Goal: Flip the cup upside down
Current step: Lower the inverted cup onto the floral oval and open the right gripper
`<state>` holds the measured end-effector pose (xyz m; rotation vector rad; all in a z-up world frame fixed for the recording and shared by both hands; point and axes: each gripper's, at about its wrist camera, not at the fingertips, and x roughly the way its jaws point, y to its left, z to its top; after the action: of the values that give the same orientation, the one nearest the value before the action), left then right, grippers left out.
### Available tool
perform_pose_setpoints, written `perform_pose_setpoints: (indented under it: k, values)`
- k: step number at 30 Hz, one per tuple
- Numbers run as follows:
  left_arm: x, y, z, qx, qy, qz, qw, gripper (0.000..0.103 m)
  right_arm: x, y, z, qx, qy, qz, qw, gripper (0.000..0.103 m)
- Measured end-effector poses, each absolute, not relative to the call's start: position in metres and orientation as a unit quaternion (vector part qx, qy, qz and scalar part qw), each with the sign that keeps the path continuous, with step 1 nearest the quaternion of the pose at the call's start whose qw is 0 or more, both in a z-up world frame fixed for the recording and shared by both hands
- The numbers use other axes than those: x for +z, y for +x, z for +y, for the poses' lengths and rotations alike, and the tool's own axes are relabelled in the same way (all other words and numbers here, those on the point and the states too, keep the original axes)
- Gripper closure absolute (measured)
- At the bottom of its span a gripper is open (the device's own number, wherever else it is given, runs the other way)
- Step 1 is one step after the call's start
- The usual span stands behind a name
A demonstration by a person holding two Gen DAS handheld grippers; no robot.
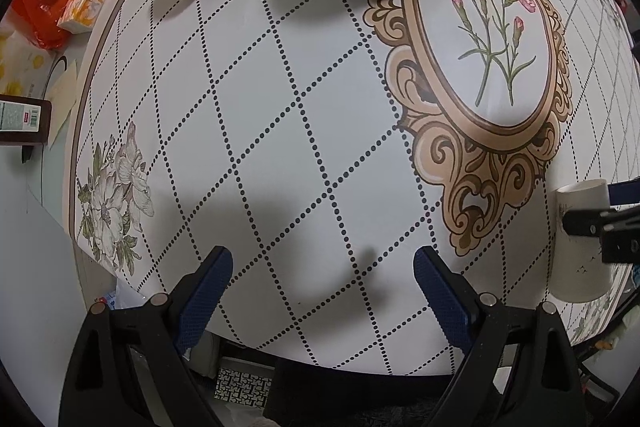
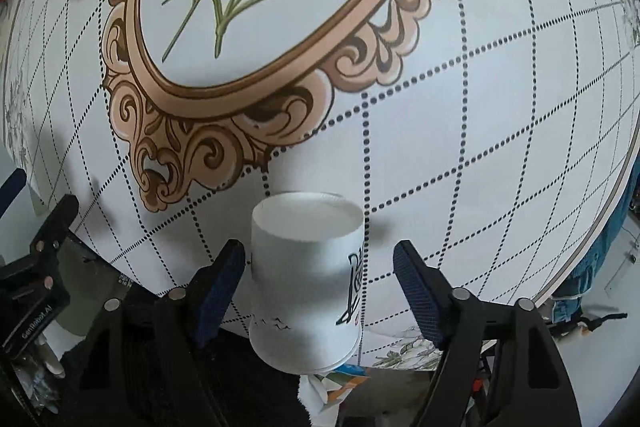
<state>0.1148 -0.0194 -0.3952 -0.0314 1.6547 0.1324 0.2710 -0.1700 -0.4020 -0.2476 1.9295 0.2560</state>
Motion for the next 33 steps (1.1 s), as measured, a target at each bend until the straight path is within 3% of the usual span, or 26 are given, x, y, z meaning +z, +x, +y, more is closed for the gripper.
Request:
perform_pose_setpoints:
  k: [1, 11, 19, 25, 33]
  values:
    - [-0.395, 0.115, -0.020, 0.058, -0.013, 0.735, 0.675, 0.010, -0.401, 0.274, -0.170, 0.110, -0.104, 0.818, 0.555, 0.042]
    - [-0.390, 0.121, -0.018, 0.052, -0.021, 0.735, 0.675, 0.010, -0.362, 0.279, -0.182, 0.115, -0.072, 0.763, 0.633, 0.044]
    - [-0.386, 0.145, -0.016, 0.056, -0.040, 0.736, 0.673, 0.010, -0.285, 0.281, -0.209, 0.080, -0.004, 0.579, 0.811, 0.044]
    - [-0.388, 0.167, -0.023, 0.052, -0.037, 0.737, 0.672, 0.010, -0.312, 0.265, -0.197, 0.042, 0.004, 0.456, 0.889, 0.044]
    - [-0.386, 0.169, -0.036, 0.035, -0.015, 0.734, 0.678, 0.010, -0.343, 0.232, -0.191, 0.038, 0.003, 0.431, 0.902, 0.043]
